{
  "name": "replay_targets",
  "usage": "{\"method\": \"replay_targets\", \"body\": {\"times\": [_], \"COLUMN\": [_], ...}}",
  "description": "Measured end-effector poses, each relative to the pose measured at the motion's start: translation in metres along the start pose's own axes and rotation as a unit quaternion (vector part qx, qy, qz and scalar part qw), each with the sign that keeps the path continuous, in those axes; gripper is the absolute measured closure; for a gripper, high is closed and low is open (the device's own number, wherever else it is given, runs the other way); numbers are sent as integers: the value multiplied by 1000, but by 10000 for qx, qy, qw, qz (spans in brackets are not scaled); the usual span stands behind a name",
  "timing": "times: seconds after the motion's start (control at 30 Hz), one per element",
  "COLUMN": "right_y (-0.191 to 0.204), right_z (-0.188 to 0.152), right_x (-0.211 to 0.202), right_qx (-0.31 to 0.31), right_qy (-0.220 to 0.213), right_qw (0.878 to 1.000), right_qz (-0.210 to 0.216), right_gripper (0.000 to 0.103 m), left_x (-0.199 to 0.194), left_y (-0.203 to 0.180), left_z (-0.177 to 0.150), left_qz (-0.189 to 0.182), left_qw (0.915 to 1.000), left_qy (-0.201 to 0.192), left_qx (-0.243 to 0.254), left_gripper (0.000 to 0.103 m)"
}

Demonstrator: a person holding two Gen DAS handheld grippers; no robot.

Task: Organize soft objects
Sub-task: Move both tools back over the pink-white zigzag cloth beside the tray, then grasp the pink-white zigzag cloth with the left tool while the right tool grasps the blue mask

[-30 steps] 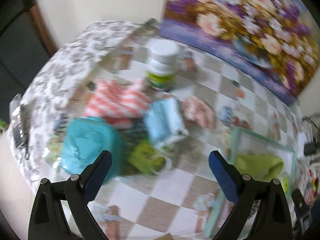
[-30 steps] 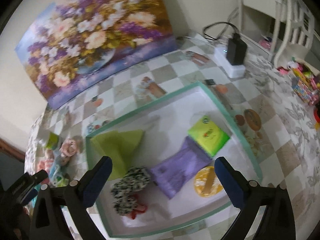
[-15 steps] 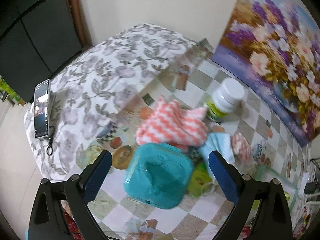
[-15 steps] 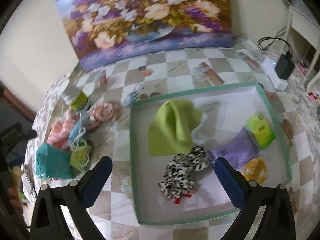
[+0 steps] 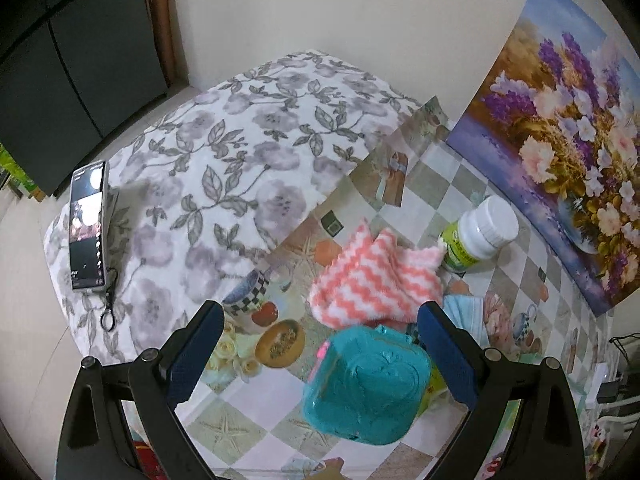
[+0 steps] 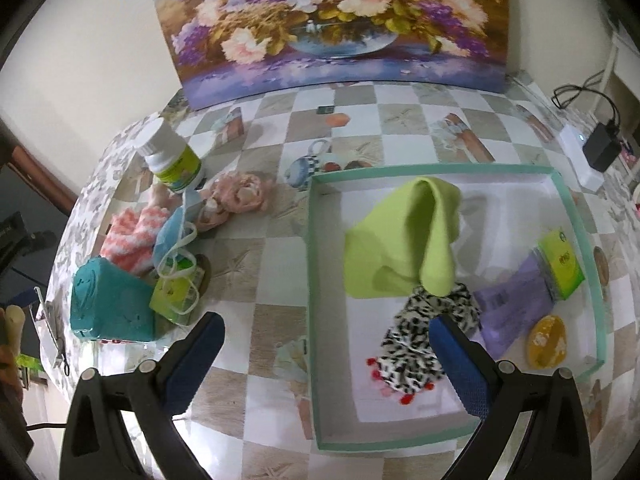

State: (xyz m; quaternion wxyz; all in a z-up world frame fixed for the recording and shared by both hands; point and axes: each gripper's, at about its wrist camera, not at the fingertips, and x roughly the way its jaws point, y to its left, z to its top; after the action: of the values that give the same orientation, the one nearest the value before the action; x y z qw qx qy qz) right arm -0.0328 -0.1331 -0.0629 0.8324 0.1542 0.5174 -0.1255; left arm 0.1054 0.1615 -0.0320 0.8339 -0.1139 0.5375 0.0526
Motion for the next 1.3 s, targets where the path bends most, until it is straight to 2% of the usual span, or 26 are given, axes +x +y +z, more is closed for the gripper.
{"method": "replay_targets", "body": {"times": [0.2, 0.27, 0.33, 0.6, 0.77, 0.87, 1.0, 1.17, 1.3], "right_y": [24, 33, 41, 67, 81, 91, 102, 108, 110], "right_z": [11, 17, 23, 40, 50, 53, 59, 63, 64], "right_x": [6, 9, 13, 30, 46, 55, 68, 84, 99], "right_qx": [-44, -54, -72, -203, -218, -385, -508, -472, -384], "right_qy": [-22, -18, 1, 122, 295, 363, 500, 644, 788], "right_qw": [9999, 9999, 9999, 9996, 9987, 9980, 9964, 9955, 9931], "right_qz": [100, 116, 147, 183, 353, 346, 468, 501, 780], "right_gripper": [0, 0, 0, 0, 0, 0, 0, 0, 3], "left_x": [9, 14, 19, 38, 44, 55, 76, 100, 113], "left_y": [5, 10, 14, 22, 7, -1, -9, -17, -26], "left_z": [12, 17, 21, 37, 46, 52, 58, 60, 58], "left_qz": [-407, -684, -831, -798, -913, -912, -1146, -1088, -1151], "left_qw": [9992, 9975, 9962, 9968, 9948, 9928, 9869, 9815, 9757], "left_qy": [-38, -38, -43, 50, 75, 254, 762, 1199, 1441], "left_qx": [-15, -152, -240, -56, 447, 730, 836, 1021, 1182], "left_gripper": [6, 5, 1, 0, 0, 0, 0, 0, 0]}}
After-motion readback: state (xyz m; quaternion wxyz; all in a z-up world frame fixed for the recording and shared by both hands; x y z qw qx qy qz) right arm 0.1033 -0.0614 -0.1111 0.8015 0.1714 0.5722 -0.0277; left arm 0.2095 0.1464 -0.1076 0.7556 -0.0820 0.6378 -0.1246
